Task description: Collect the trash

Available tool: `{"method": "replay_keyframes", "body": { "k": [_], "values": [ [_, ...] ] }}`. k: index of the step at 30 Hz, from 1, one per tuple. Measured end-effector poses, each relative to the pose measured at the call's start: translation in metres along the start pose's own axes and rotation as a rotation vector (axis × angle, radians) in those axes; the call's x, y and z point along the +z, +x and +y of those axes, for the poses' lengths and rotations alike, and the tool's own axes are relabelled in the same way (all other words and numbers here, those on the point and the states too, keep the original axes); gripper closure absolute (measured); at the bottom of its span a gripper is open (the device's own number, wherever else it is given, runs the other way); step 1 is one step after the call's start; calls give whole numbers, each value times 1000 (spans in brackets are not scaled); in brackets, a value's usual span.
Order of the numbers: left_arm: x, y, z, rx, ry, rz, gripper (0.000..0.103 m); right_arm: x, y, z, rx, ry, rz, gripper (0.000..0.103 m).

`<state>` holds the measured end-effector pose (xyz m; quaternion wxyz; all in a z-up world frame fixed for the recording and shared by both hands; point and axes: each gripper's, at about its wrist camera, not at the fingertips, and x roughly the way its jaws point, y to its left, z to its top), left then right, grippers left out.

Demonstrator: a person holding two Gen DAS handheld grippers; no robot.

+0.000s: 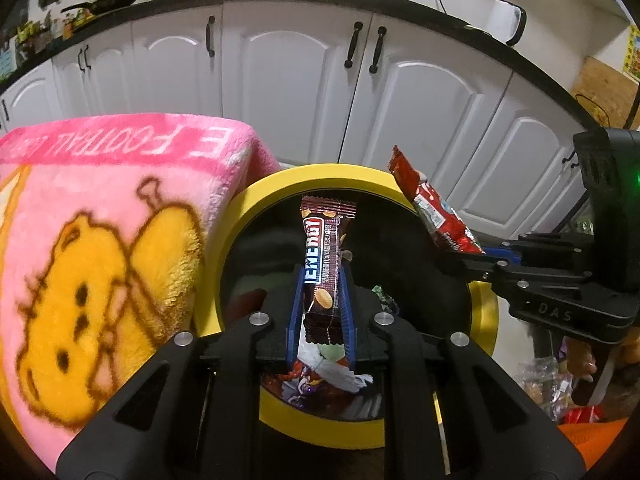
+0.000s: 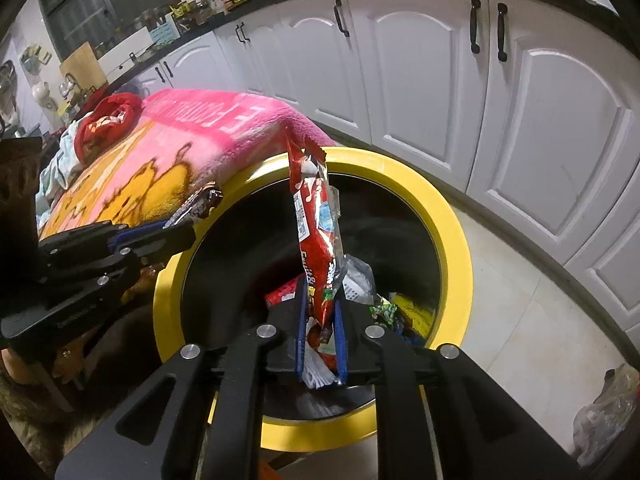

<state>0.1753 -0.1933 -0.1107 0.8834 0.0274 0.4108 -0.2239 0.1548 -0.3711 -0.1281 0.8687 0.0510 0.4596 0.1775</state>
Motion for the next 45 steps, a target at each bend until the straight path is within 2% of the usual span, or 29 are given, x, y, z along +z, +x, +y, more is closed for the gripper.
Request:
{"method": "replay_keyframes", "body": {
  "k": [2, 7, 11, 13, 17, 19, 22, 23, 26, 29, 31, 33, 37, 42, 45],
  "values": [
    [1, 2, 0, 0, -2, 7, 89, -1, 0, -1, 4, 6, 0, 89],
    [0, 3, 2, 1, -12, 13, 68, 0, 0, -7, 5, 27, 3, 82],
    [0, 0, 5, 15, -23, 9, 60, 0, -3, -7, 1, 32, -1, 75],
    [0, -3, 8, 23, -30, 5, 46, -1, -6, -7, 0, 34, -7, 71],
    [1, -10, 14, 43, -47, -4, 35, 1, -12, -4, -19, 36, -24, 57],
    [2, -16, 18, 49, -55, -12, 23, 2, -17, -2, -29, 39, -34, 51],
    [4, -26, 23, 63, -69, -25, 13, 7, -26, 5, -43, 31, -58, 41],
    [5, -29, 25, 68, -75, -26, 11, 8, -28, 8, -51, 30, -64, 32],
    [7, -39, 34, 86, -98, -35, 11, 13, -39, 19, -66, 21, -88, 29],
    [9, -52, 44, 100, -121, -44, 11, 17, -46, 33, -86, 6, -96, 19],
    [9, -61, 48, 107, -132, -58, 11, 18, -52, 45, -101, -32, -105, 19],
    [9, -73, 53, 114, -141, -73, 11, 19, -60, 61, -170, -102, -133, 14],
    [7, -95, 59, 139, -144, -102, 11, 20, -78, 81, -229, -164, -188, 8],
    [0, -128, 66, 171, -149, -161, 11, 25, -99, 97, -154, -53, -204, 7],
    [-6, -147, 68, 187, -147, -195, 11, 21, -101, 108, -146, -2, -195, 7]
  ]
}}
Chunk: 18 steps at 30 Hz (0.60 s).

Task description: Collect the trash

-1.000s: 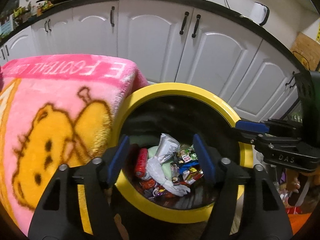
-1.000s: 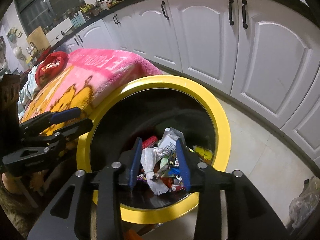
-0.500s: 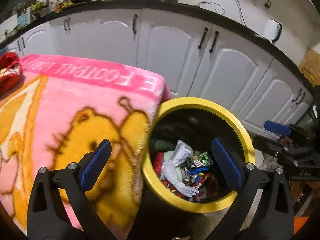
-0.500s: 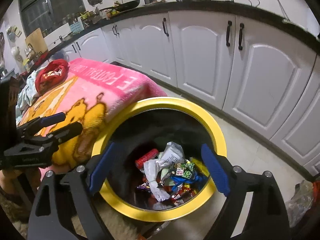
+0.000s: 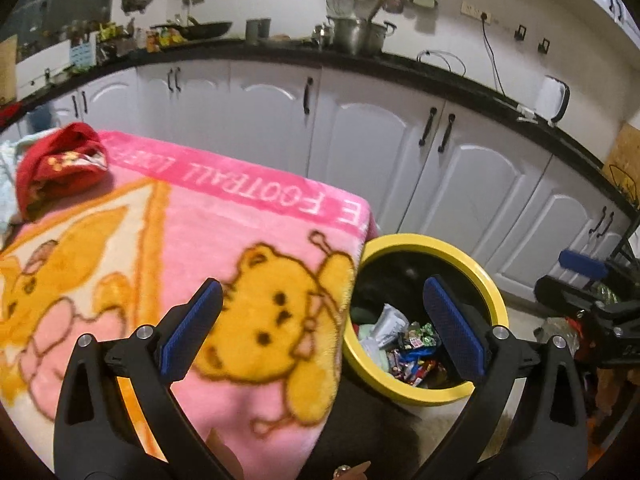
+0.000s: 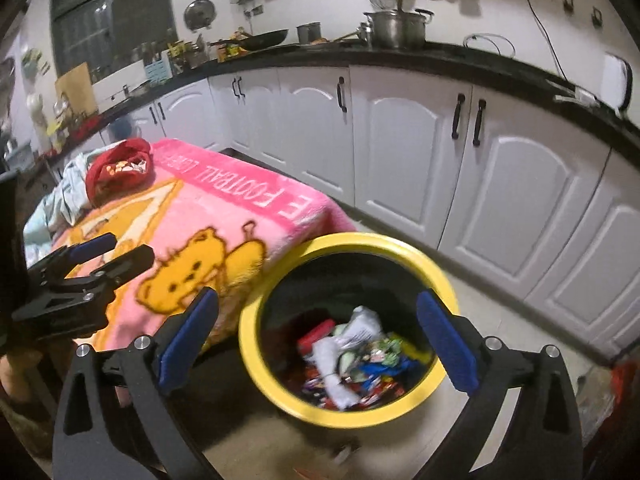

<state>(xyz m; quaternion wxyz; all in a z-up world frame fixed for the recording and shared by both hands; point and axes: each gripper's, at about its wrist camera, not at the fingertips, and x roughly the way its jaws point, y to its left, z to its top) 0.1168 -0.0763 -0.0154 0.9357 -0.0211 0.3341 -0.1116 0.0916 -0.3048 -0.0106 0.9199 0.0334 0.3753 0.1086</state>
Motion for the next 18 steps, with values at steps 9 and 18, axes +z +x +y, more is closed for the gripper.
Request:
{"method": "replay_keyframes", "body": {
  "k": [9, 18],
  "values": [
    [-15, -45, 16, 48, 9, -87, 11, -31, -14, 32, -78, 34, -62, 6],
    [-34, -68, 23, 88, 15, -156, 11, -57, -31, 65, -115, -89, -240, 6]
  ]
}}
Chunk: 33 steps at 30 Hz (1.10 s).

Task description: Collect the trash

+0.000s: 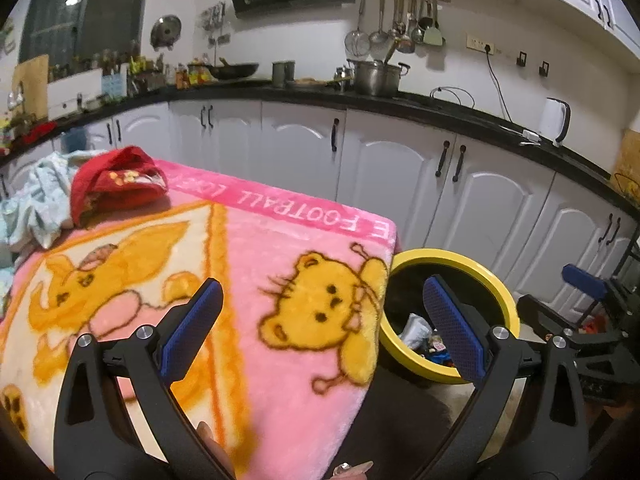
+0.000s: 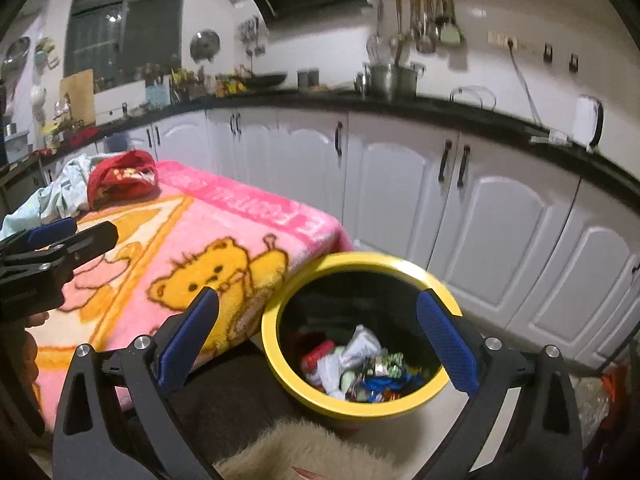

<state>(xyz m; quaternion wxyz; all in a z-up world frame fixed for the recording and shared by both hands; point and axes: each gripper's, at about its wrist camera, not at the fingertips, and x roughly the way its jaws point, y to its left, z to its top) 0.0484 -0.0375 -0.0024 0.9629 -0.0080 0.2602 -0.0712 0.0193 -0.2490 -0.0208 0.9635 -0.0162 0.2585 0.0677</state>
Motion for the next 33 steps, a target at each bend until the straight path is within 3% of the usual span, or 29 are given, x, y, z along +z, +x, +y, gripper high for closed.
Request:
{"method": "replay_keyframes", "body": {
  "k": [6, 14, 19, 33],
  "values": [
    [-10, -14, -4, 32, 32, -71, 11, -14, -18, 10, -22, -11, -113, 6],
    [-25, -20, -10, 46, 65, -131, 11, -22, -23, 10, -48, 5, -168, 6],
    [-29, -23, -4, 49, 33, -157, 11, -25, -28, 12, -44, 2, -210, 6],
    [-35, -26, 0, 59, 19, -176, 11, -28, -22, 17, -43, -7, -194, 6]
  ]
}}
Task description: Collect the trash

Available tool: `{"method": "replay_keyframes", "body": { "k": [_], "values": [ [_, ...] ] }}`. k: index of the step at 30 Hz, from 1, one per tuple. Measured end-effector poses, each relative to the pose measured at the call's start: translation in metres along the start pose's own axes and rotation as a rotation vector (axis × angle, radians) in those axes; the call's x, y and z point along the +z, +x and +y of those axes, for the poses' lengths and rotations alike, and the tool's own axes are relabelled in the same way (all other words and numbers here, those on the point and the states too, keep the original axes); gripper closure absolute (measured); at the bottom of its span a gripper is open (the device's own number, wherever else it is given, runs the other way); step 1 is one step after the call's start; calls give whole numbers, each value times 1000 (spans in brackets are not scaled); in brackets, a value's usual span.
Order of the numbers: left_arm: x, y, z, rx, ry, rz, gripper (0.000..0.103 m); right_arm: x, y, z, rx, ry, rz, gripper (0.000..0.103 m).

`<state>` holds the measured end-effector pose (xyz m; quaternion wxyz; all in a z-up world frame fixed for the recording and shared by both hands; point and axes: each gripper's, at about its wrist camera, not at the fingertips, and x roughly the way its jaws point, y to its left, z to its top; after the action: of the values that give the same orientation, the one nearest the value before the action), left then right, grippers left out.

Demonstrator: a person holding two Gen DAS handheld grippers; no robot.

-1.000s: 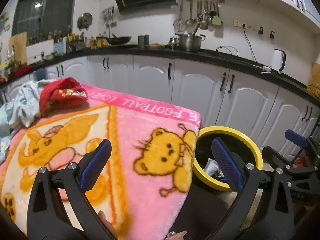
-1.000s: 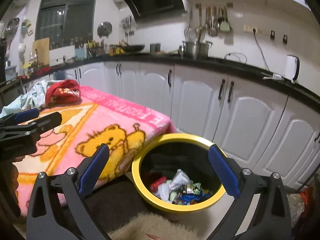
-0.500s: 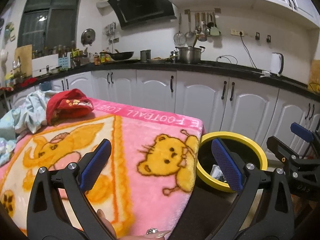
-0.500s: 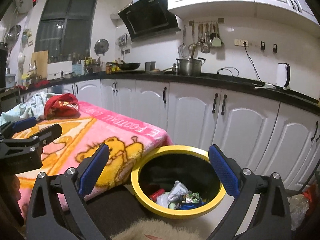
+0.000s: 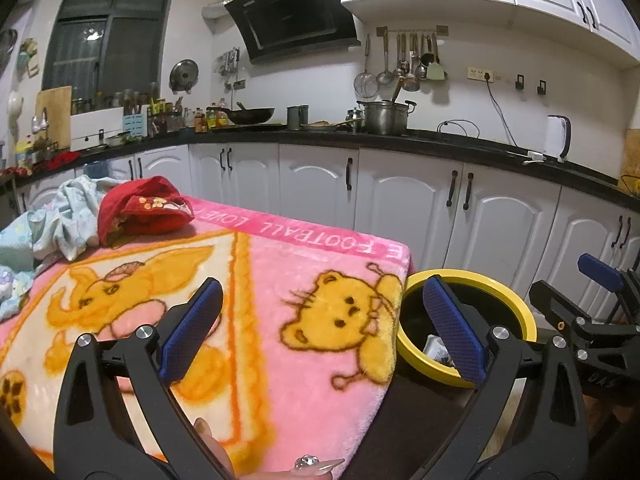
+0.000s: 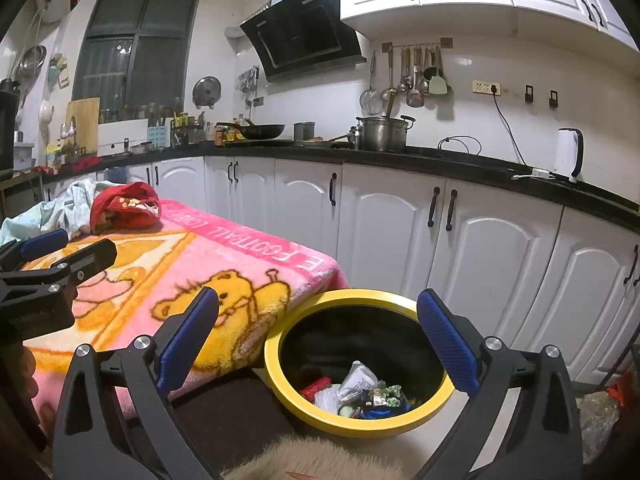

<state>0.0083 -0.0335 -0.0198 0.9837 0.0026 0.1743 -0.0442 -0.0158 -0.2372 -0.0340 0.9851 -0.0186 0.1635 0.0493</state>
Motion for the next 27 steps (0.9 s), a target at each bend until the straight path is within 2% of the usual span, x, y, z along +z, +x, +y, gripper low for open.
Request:
{"method": "replay_keyframes", "body": {
  "k": [27],
  "values": [
    [1, -1, -2, 6, 5, -7, 11, -3, 3, -1, -3, 3, 11, 6]
  ]
}}
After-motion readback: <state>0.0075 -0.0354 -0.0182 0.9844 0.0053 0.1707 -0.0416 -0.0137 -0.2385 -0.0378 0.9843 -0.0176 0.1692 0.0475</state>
